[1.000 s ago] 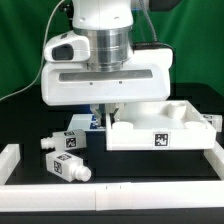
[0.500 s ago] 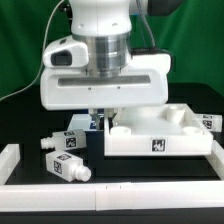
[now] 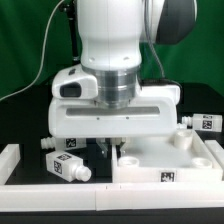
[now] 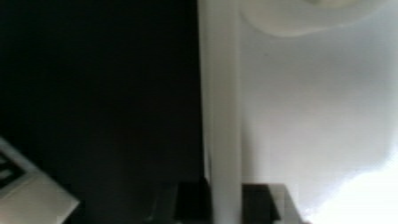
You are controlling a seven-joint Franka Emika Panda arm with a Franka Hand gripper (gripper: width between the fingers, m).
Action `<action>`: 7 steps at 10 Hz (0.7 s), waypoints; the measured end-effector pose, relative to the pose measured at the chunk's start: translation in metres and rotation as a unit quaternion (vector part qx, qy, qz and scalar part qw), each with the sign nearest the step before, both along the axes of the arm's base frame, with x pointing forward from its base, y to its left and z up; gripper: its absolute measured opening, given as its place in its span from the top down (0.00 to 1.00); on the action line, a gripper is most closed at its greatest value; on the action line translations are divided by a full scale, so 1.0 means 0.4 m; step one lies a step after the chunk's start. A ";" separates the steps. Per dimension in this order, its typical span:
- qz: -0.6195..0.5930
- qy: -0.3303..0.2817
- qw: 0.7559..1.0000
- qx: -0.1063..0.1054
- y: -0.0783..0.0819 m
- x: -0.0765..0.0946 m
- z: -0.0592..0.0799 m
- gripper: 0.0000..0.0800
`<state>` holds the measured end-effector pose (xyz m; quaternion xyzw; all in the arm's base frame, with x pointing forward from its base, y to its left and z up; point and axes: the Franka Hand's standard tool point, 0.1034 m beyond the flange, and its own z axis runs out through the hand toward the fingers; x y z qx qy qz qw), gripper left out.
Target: Assemble one leg
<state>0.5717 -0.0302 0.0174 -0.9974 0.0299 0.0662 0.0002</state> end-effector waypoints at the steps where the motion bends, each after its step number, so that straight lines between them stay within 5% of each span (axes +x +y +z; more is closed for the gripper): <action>1: -0.014 -0.006 1.000 -0.002 0.009 0.003 -0.010 0.93; 7: -0.016 -0.029 0.999 -0.020 0.015 0.023 -0.006 0.93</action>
Offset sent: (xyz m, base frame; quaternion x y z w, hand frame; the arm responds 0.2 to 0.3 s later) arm 0.0150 0.0246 -0.0004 0.0710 0.0273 0.0742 0.9943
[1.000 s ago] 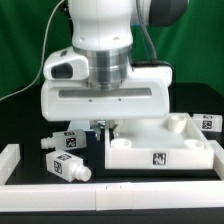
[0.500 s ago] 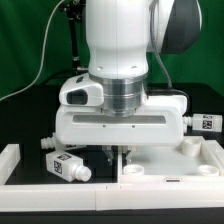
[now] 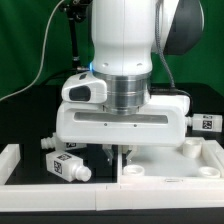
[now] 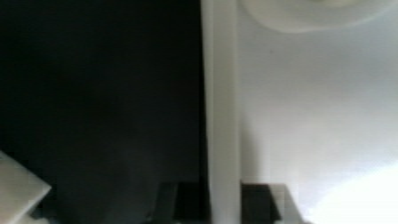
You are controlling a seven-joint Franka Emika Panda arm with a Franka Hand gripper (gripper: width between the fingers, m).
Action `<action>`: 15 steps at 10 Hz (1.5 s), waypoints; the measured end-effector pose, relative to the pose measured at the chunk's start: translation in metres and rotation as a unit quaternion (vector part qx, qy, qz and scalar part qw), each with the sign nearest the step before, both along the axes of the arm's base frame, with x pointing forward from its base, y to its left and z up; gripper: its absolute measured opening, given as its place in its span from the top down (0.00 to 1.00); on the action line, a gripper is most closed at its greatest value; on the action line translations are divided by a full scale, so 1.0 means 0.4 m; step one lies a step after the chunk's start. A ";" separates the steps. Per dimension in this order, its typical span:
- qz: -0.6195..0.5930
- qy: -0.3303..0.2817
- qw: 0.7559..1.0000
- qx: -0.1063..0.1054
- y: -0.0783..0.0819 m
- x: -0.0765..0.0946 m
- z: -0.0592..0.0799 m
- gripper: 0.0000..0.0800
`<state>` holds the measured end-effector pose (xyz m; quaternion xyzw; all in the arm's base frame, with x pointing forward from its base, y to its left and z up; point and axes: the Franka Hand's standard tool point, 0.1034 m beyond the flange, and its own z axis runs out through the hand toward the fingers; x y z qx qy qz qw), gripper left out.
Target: Assemble one leg
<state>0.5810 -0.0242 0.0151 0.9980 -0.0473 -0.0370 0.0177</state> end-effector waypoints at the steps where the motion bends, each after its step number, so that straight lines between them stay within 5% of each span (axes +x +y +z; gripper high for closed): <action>1: 0.000 0.000 1.000 0.000 0.000 0.000 0.000 0.93; 9: 0.010 -0.002 1.000 -0.005 0.007 0.017 -0.006 0.92; 10: 0.009 -0.002 1.000 -0.005 0.008 0.018 -0.003 0.66; 11: 0.005 0.000 1.000 -0.001 0.008 0.010 0.019 0.66; 13: -0.015 0.010 1.000 0.017 0.003 -0.045 0.078 0.28; 15: -0.036 0.012 0.999 0.017 0.051 -0.071 0.126 0.20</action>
Offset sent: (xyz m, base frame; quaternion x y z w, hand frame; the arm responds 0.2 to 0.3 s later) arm 0.0137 0.0250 -0.0116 -0.0016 0.0144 0.0319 0.9994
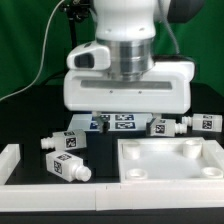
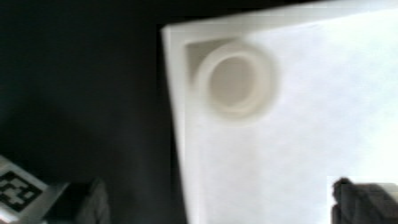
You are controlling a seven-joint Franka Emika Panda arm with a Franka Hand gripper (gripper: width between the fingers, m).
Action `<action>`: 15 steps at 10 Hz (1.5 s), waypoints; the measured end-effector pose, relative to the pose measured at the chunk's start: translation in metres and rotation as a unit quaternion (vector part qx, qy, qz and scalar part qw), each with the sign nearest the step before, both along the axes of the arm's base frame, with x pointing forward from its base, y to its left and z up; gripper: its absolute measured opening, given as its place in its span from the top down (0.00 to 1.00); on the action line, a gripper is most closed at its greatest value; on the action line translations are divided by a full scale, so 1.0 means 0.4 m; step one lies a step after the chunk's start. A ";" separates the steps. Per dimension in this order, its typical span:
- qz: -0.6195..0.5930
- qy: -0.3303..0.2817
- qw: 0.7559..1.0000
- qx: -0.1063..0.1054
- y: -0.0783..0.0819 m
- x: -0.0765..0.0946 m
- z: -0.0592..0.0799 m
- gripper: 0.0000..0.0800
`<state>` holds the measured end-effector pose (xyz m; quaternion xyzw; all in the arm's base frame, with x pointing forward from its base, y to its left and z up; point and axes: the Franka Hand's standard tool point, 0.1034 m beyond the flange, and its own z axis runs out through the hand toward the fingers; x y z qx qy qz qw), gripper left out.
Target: Assemble one leg
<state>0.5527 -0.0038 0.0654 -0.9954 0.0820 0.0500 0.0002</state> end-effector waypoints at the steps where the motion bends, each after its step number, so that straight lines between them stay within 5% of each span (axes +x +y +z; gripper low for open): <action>1: 0.001 -0.004 1.000 -0.001 0.002 0.006 -0.002 0.19; 6: -0.017 0.001 1.000 -0.002 0.008 -0.009 -0.008 0.19; 9: -0.135 0.023 0.990 -0.008 0.061 -0.118 0.006 0.19; 10: -0.175 0.032 0.984 0.012 0.074 -0.116 0.017 0.19; 15: -0.184 0.028 0.982 0.014 0.079 -0.107 0.016 0.19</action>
Offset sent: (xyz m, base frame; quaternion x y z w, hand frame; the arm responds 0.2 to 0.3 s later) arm 0.0000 0.0000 0.0000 0.0000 0.0000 0.0000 1.0000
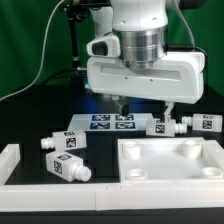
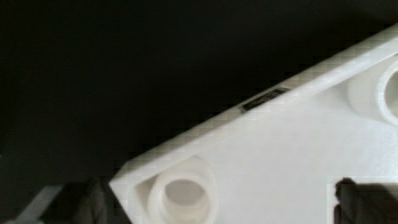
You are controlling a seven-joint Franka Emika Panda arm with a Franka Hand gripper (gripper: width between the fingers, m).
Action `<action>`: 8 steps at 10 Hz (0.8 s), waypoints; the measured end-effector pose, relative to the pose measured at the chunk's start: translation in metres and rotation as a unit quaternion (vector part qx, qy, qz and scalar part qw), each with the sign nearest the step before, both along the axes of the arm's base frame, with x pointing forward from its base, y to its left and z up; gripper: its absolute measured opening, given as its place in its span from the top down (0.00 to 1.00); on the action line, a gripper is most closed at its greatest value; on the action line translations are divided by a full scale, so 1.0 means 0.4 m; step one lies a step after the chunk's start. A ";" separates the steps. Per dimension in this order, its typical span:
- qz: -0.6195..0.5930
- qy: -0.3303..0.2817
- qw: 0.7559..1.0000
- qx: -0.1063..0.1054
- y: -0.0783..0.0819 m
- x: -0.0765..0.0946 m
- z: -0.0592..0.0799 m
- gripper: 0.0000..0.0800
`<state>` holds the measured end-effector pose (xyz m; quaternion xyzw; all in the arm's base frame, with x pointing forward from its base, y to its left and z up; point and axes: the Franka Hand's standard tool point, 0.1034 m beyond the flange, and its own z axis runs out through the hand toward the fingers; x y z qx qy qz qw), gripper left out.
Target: Assemble one leg
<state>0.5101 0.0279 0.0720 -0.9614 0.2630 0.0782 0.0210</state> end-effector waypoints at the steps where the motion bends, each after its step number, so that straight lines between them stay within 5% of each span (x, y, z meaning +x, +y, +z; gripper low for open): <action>1: -0.036 0.011 0.999 -0.006 0.008 -0.028 -0.011 0.19; 3: -0.064 0.028 0.998 -0.002 0.026 -0.072 -0.035 0.19; 8: 0.016 0.008 1.000 0.025 0.034 -0.056 -0.037 0.19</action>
Offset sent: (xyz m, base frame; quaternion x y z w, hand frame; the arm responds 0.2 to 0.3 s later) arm -0.0135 0.0305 -0.0121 0.0473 -0.0909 0.1667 0.9807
